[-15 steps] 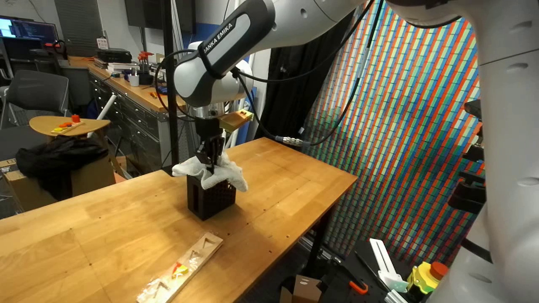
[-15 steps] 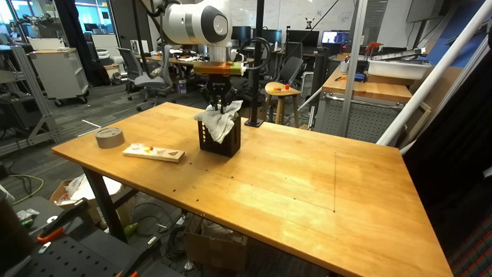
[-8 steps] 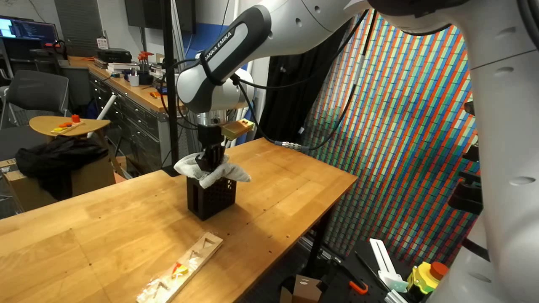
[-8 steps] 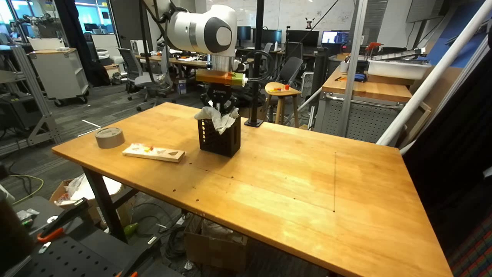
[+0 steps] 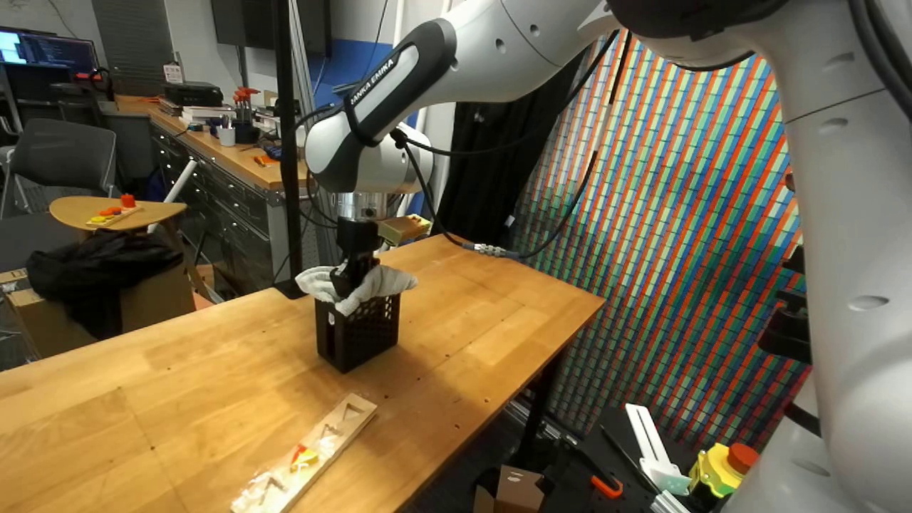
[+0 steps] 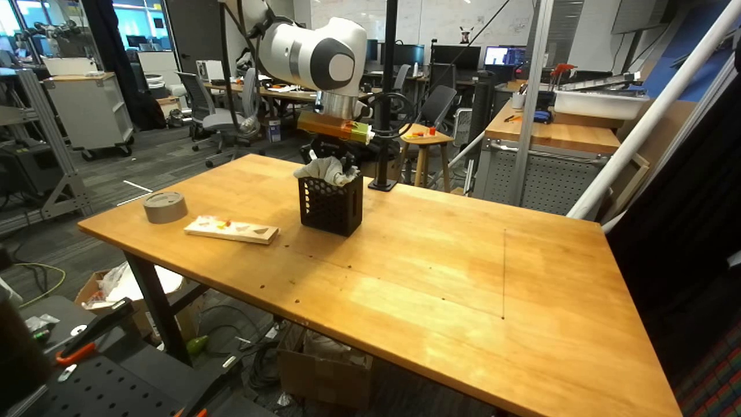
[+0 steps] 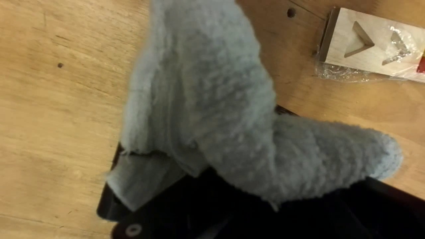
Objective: Put the towel inside the black box
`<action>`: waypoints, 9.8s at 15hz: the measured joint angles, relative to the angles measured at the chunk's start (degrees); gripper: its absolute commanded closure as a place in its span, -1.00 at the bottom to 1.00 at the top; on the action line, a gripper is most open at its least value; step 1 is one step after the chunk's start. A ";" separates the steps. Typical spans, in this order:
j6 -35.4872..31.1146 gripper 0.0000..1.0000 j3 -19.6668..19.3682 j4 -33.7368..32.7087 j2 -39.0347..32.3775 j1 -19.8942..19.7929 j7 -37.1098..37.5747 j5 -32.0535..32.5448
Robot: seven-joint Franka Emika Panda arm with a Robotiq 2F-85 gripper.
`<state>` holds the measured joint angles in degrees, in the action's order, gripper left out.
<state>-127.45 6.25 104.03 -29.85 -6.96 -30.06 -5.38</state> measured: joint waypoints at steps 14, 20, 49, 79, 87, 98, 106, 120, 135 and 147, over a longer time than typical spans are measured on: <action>3.67 -0.19 -0.96 -0.68 4.23 1.92 2.53 7.40; 8.61 -0.21 -1.83 -1.38 7.30 3.49 3.86 12.34; 1.52 0.90 -3.08 6.94 11.84 2.03 -5.56 13.16; -1.46 0.89 2.82 -1.41 -6.18 -1.47 -9.04 -4.46; -0.51 -0.13 0.94 -1.87 -1.70 -1.02 -7.04 -0.48; 5.35 0.12 -0.39 -3.32 5.94 3.83 -1.13 6.95; 6.32 -0.05 -0.01 -6.37 3.50 7.99 1.39 7.47; 6.47 0.07 -1.39 -7.38 1.62 7.60 1.48 11.91; 6.46 0.92 -1.28 -7.61 -0.18 7.60 1.37 11.91; 6.59 0.90 -1.27 -7.44 -0.22 7.38 1.38 11.76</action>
<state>-120.86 4.98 96.58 -30.07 0.42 -28.68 6.39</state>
